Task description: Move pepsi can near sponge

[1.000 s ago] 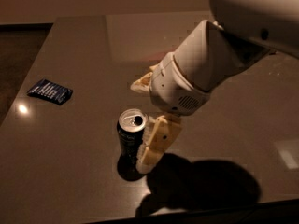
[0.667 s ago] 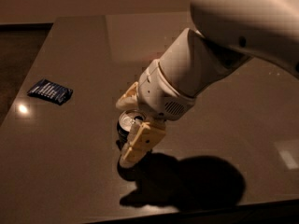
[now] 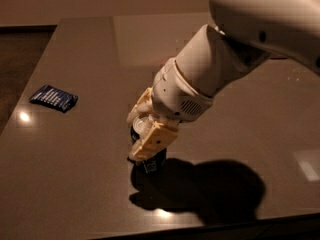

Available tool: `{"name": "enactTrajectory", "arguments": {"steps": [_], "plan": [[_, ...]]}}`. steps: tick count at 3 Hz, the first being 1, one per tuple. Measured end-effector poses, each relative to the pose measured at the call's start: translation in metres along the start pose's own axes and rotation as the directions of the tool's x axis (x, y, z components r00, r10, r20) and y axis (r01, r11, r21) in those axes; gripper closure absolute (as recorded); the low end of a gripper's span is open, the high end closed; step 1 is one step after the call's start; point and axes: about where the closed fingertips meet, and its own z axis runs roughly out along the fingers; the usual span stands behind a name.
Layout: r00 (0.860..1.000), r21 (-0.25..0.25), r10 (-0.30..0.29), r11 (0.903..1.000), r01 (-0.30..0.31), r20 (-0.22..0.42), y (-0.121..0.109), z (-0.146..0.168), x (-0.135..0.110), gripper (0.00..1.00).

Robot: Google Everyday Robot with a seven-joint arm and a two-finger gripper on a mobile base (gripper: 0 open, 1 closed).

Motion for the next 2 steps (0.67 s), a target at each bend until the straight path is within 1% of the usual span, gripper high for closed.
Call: {"name": "enactTrajectory", "arguments": {"steps": [1,2], "plan": [[0.997,0.048,0.074,0.9961,-0.074,0.008,-0.028,-0.029,0.013,0.93],[0.984,0.113,0.173,0.9779,-0.176,0.031,-0.068,-0.057,0.033,1.0]]}}
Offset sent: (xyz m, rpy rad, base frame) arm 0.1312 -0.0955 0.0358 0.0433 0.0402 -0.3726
